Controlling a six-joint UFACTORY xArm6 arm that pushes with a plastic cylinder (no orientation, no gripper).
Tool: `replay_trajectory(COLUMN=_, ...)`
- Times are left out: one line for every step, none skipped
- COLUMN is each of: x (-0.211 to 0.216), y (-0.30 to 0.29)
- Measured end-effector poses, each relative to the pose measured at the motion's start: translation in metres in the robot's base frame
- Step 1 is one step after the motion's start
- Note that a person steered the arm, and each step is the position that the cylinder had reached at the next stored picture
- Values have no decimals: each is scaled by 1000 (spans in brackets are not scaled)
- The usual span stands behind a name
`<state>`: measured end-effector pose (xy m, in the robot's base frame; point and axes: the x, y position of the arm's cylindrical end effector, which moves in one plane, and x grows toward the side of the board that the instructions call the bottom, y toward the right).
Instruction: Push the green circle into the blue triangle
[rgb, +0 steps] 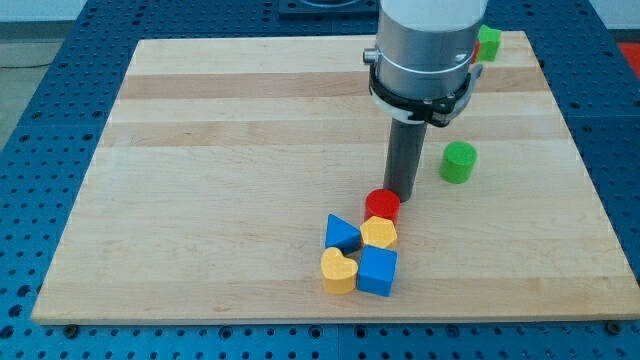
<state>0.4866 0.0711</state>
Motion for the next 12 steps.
replay_trajectory(x=14, y=0)
replay_trajectory(x=18, y=-1)
replay_trajectory(x=15, y=-1)
replay_trajectory(x=10, y=43)
replay_trajectory(x=17, y=113)
replay_trajectory(x=-7, y=157)
replay_trajectory(x=-55, y=143)
replay_trajectory(x=-64, y=107)
replay_trajectory(x=-55, y=96)
replay_trajectory(x=-51, y=93)
replay_trajectory(x=-47, y=87)
replay_trajectory(x=-40, y=77)
